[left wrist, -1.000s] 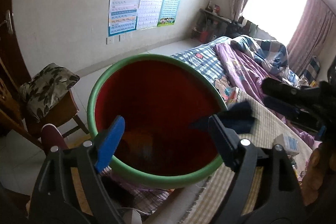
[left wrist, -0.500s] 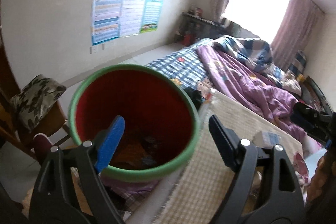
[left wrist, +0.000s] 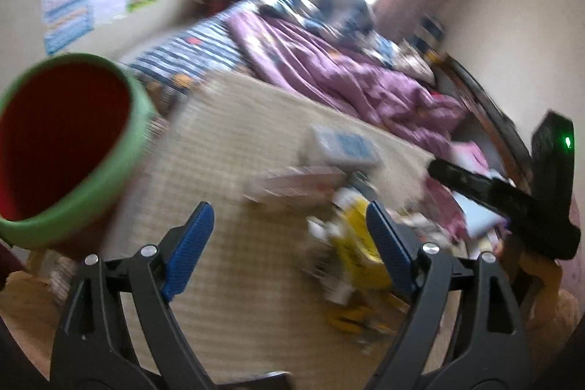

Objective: Collect trash
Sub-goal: 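Grasp the yellow bag with the left tool while the right tool grasps crumpled paper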

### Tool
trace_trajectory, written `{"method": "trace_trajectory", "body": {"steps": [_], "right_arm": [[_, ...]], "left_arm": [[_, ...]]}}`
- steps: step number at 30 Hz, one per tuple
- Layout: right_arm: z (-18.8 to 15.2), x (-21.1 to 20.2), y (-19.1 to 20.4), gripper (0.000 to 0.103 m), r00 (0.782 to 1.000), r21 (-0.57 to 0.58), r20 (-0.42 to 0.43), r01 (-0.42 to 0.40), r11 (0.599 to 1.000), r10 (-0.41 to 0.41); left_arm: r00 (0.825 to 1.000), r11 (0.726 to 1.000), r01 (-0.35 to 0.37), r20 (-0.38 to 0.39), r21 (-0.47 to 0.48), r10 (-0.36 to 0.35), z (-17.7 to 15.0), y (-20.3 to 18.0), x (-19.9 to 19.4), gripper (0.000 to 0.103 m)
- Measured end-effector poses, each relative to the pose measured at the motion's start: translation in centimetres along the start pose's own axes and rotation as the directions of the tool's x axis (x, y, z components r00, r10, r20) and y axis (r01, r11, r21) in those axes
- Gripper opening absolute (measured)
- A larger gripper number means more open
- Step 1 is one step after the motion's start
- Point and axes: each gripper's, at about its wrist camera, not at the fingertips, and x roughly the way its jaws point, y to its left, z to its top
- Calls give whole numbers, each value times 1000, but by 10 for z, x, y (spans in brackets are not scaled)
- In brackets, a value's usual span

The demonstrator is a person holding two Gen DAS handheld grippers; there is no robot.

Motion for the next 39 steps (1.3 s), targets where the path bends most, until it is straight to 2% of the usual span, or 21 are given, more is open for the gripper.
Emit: {"method": "trace_trajectory", "body": {"steps": [6,14,16,18,19,23,30,34,39], "right_arm": [[-14,-24,-26,64,999,40,-4,36,999,-36],[-29,-34,-41,64,999,84,-27,41,996,-39],[-32,-32,-41,64,999,89,-38,36,995,-33],[-34,-30,-39,64,999,94,-48,31,995,-27],[-36,-29,-39,64,998,95,-53,29,995,-24],[-38,-28,-35,64,998,94,-65,20,995,-13],[-40,-24,-24,64,995,58,-93,-14,998,20],[-45,-14,-11,66,990,11,-134,-35,999,36],[-57,3,8,68,978,-15,-195,-73,997,69]], "left_arm": [[990,995,86,-117,47,-80,-9,-34,43,82],[973,994,96,-216,59,-81,-20,-50,80,82],[972,994,92,-222,53,-78,-21,-48,82,72],[969,994,101,-229,45,-88,-21,-48,83,58],[966,993,115,-236,27,-105,-21,-45,82,55],[969,994,111,-225,12,-106,-21,-42,74,52],[988,995,101,-119,-15,-102,-7,-33,43,52],[995,997,80,-64,-5,-80,-1,-30,28,52],[997,998,66,-34,-21,-66,1,-22,20,52]]}}
